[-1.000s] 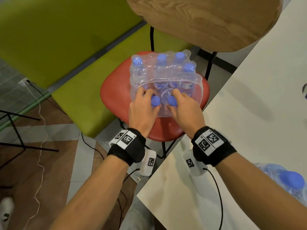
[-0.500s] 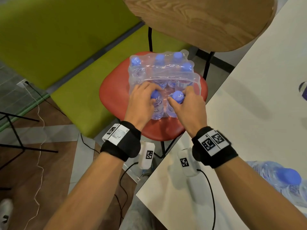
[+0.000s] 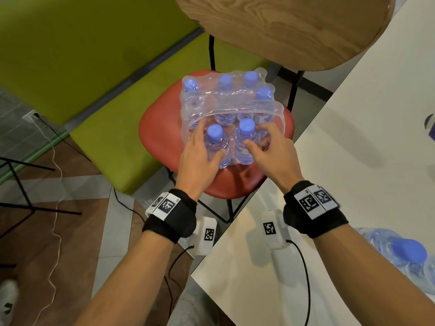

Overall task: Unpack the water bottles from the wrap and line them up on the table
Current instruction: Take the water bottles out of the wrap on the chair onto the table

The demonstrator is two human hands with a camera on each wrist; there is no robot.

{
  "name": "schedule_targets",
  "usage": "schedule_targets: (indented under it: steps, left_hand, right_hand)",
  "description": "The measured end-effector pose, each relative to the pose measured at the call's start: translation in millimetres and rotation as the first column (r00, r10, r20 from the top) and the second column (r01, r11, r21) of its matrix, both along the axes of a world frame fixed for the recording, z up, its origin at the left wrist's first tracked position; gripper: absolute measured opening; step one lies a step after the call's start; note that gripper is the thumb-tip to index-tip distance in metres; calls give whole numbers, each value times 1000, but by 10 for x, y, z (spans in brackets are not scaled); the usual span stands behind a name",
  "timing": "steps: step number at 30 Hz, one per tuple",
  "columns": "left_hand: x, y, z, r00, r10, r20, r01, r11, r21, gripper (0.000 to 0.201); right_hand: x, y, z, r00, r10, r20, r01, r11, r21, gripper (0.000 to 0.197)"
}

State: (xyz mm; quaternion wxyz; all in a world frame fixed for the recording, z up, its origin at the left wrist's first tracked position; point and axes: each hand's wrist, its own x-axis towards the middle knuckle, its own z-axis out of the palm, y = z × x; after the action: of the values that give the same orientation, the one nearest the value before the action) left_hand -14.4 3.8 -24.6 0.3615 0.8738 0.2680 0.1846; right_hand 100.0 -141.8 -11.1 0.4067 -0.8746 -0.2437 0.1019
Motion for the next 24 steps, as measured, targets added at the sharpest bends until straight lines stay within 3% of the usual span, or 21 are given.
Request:
schedule_targets:
  steps: [6, 12, 17, 24]
  left_hand:
    - [-38, -47, -152, 996, 11, -93, -15, 999, -42, 99]
    - [69, -97, -173, 995, 83, -61, -89, 991, -103, 104]
    - [124, -93, -151, 990, 111, -92, -119, 989, -92, 83]
    - [7, -283, 96, 987, 107, -119, -116, 990, -76, 62]
  right_hand:
    - [-21, -49, -99, 999, -32, 7, 31, 999, 41, 48]
    - [36, 180, -226, 980, 188, -62, -181, 978, 106, 80]
    - [41, 172, -213, 987, 161, -20, -159, 984, 84, 64]
    - [-81, 17, -50, 992, 76, -105, -69, 995, 67, 57]
